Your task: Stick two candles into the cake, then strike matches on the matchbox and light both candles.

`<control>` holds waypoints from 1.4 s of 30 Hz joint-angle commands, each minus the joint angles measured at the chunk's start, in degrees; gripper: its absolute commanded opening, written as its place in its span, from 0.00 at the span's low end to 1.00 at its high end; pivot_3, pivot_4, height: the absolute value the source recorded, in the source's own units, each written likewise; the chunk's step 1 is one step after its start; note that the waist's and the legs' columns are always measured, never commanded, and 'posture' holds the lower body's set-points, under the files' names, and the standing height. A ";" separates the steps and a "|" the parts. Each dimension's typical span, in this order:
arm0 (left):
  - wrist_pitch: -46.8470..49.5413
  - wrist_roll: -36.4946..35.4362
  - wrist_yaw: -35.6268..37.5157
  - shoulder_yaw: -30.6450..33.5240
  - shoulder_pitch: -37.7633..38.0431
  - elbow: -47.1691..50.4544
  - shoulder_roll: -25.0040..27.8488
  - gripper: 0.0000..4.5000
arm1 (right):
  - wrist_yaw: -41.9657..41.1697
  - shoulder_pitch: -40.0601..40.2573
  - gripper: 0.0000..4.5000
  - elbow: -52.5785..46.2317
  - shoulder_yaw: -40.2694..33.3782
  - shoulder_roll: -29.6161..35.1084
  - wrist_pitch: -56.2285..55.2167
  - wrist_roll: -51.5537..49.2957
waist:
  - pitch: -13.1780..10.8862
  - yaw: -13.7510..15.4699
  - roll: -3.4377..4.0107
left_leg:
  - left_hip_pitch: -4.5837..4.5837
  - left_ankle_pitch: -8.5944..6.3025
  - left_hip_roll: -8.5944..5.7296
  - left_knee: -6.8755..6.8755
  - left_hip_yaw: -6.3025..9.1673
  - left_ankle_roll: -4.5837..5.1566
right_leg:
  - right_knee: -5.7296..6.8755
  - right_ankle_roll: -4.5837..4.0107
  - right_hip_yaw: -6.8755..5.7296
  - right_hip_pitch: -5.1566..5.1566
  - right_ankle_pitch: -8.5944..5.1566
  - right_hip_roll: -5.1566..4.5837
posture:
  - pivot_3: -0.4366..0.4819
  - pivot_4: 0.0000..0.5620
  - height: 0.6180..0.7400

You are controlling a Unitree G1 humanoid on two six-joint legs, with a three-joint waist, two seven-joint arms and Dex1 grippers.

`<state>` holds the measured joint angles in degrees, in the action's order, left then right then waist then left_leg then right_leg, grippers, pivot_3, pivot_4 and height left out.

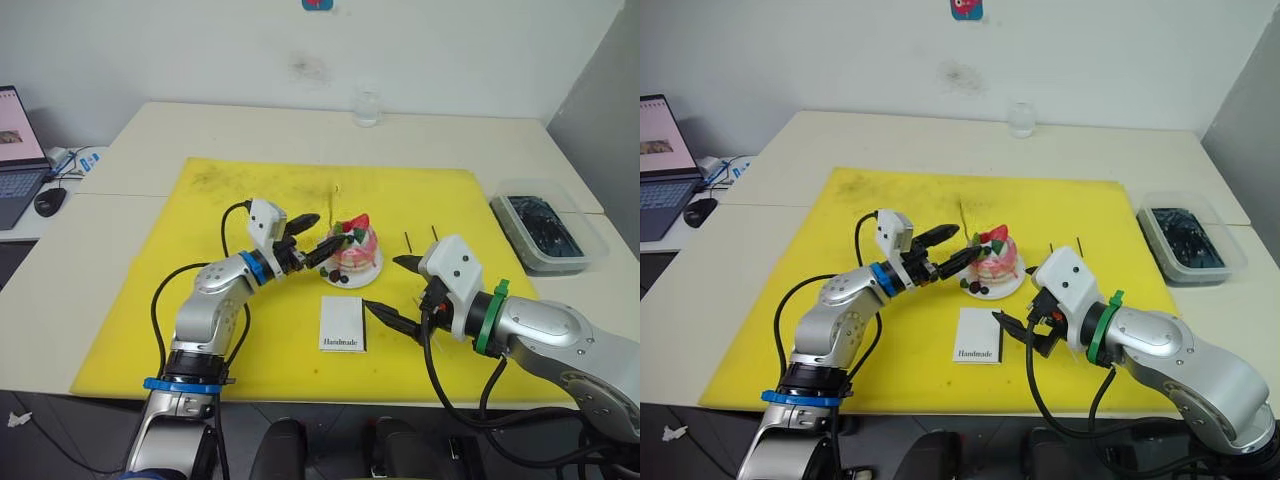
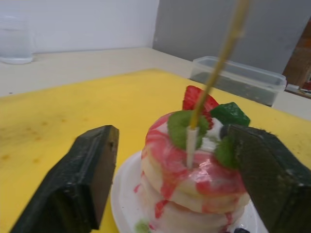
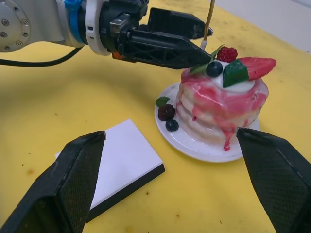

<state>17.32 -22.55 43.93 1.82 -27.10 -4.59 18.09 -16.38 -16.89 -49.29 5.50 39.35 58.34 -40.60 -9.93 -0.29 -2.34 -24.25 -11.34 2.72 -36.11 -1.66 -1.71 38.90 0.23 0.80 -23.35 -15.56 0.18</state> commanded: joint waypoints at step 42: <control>5.19 -5.28 21.54 -11.33 15.83 32.91 21.22 0.99 | 3.77 32.40 1.00 0.55 -3.42 -9.13 -13.37 22.88 | -0.01 -0.12 0.05 | 0.31 -0.02 0.04 0.15 -0.02 -0.02 | -0.03 -0.33 0.05 0.12 -0.24 -0.39 | 0.48 0.27 1.00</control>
<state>23.34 -26.95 66.38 -9.46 -10.13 26.70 40.23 -13.37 15.99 -48.26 1.73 30.90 44.58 -18.00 -9.94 -0.40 -2.29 -23.94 -11.36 2.79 -35.95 -1.65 -1.72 38.86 -0.09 0.82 -23.23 -15.80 -0.19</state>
